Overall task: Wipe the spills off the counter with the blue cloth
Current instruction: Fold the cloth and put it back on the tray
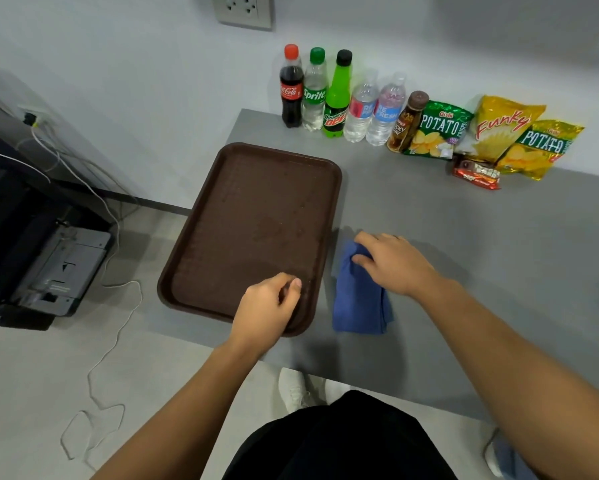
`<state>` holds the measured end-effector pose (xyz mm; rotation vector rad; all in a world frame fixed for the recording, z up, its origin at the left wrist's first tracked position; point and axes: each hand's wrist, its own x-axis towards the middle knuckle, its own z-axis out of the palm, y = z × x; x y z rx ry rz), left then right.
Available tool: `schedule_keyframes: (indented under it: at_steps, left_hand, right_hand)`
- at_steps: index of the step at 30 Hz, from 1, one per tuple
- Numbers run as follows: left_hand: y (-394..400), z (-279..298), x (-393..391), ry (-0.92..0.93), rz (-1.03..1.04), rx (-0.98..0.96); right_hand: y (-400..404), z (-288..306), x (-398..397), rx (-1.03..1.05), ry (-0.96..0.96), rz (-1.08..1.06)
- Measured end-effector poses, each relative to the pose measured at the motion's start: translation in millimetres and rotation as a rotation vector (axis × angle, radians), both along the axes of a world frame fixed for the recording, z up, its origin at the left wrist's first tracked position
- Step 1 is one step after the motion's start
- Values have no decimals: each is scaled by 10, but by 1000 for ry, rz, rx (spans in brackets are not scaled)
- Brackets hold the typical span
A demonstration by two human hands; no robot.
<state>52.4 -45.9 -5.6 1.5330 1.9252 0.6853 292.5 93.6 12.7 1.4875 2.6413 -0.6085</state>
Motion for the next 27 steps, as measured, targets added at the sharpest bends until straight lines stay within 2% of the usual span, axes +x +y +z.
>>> schedule_keyframes:
  at_steps: [3,9,12,13,16,19,21,23,27]
  left_hand:
    - [26,25,100,-148,-22,-28]
    - [39,20,241,-297,-69,-101]
    - [70,-13,141,-302,-80,-136]
    - [77,-16,85,-364,-77,-121]
    - [42,8,-128,-731,5,-138]
    - [-24,-4,-440,-892,60,-142]
    - [-41,5,-659,-961,64,-169]
    - [-35,7,-872,-958,92,-206]
    - [83,-52,-1213,-709,142,-297]
  right_hand:
    - [-115,285,11,-27,100,10]
    - [-370,674,-69,-79,312,16]
    - [-473,772,-152,-148,489,-35]
    - [-500,798,-191,-182,565,-67]
    - [-577,826,-344,-268,764,-162]
    - [-637,728,-513,-377,932,-354]
    - [-665,571,-604,-411,939,-511]
    - [-728,366,-690,-459,867,-642]
    - [-888,-47,-961,-526,699,-813]
